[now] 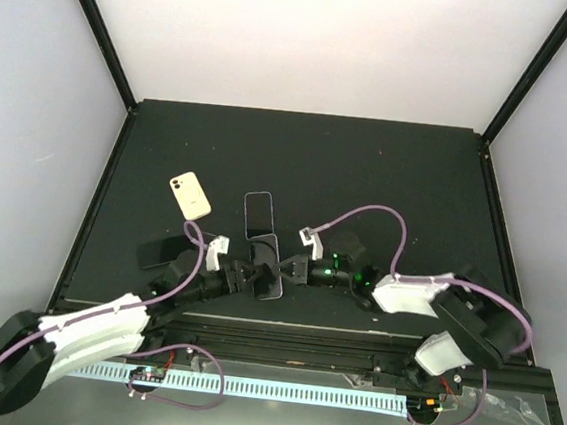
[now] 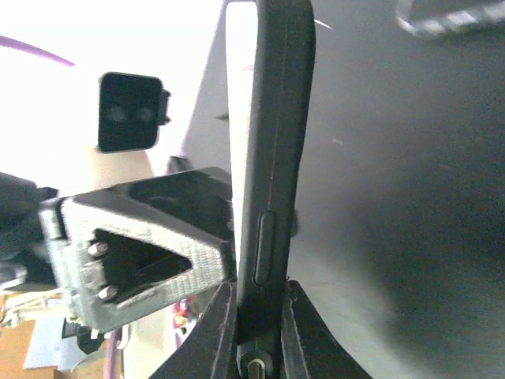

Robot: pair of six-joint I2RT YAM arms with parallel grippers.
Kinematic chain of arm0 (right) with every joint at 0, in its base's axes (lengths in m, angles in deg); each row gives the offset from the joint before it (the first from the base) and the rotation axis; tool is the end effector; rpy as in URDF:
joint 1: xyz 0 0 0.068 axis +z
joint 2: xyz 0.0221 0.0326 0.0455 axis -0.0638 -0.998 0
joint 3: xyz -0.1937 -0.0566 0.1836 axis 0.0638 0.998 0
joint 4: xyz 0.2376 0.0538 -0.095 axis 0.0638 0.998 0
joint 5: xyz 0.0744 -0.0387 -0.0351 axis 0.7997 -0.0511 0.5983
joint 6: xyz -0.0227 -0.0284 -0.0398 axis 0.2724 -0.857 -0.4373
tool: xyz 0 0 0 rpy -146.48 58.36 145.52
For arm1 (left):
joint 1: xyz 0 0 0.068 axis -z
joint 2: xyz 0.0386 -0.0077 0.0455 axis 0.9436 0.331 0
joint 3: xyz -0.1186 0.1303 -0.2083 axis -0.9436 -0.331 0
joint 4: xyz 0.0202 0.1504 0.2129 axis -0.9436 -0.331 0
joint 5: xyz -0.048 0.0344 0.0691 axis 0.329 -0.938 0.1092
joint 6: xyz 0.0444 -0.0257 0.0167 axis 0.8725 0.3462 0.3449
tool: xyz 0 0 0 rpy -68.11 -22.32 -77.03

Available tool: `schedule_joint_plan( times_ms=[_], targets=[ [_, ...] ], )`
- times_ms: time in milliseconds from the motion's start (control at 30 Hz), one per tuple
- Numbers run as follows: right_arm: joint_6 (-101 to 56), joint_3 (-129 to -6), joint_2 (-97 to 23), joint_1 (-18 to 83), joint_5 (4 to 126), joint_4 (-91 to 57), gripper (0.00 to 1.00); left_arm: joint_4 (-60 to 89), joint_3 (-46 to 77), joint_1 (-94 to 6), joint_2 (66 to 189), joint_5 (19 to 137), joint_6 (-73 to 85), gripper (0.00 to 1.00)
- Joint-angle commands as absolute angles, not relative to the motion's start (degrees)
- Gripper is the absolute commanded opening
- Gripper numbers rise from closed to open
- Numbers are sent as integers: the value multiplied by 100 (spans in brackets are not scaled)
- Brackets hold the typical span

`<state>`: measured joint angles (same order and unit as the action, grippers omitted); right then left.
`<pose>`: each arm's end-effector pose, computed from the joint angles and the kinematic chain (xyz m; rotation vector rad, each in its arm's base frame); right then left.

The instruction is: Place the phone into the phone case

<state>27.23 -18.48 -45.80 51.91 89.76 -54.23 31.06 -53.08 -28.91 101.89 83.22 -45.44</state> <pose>0.1696 0.2192 0.1397 -0.2587 2.4106 1.6023 0.1127 -0.1117 0.1291 -0.2576 2.3223 -1.2837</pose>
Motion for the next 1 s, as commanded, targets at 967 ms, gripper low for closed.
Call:
schedule_joint_plan(
  times_ms=[967],
  targets=[
    [3345,-1329,-2206,5250,9553,-6718,1,5180,-5570,-2884,8128,9982,-5004,50]
  ],
)
